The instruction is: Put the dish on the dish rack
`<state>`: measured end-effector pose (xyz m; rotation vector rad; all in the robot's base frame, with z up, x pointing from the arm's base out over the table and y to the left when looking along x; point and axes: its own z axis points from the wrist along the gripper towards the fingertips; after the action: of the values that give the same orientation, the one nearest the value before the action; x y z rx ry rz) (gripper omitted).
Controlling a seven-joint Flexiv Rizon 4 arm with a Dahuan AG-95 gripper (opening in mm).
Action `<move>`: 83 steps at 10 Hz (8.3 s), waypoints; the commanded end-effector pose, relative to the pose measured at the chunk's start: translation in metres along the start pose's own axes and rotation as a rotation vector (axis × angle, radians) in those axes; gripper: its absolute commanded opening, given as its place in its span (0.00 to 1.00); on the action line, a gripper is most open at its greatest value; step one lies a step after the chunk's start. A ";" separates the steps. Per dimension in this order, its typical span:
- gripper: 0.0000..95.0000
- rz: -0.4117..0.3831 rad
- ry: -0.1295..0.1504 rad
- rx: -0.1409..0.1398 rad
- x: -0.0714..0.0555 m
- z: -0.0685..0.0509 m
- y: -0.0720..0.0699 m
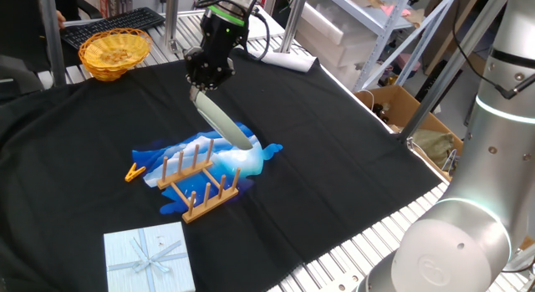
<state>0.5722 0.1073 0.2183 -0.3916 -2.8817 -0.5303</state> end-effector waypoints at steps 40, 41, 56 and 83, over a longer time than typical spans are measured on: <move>0.00 0.181 0.190 -0.249 0.065 0.009 0.064; 0.00 0.182 0.194 -0.251 0.065 0.010 0.064; 0.00 0.166 0.244 -0.300 0.061 0.028 0.051; 0.00 0.138 0.289 -0.349 0.044 0.026 0.046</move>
<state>0.5400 0.1679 0.2179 -0.5110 -2.4614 -0.9816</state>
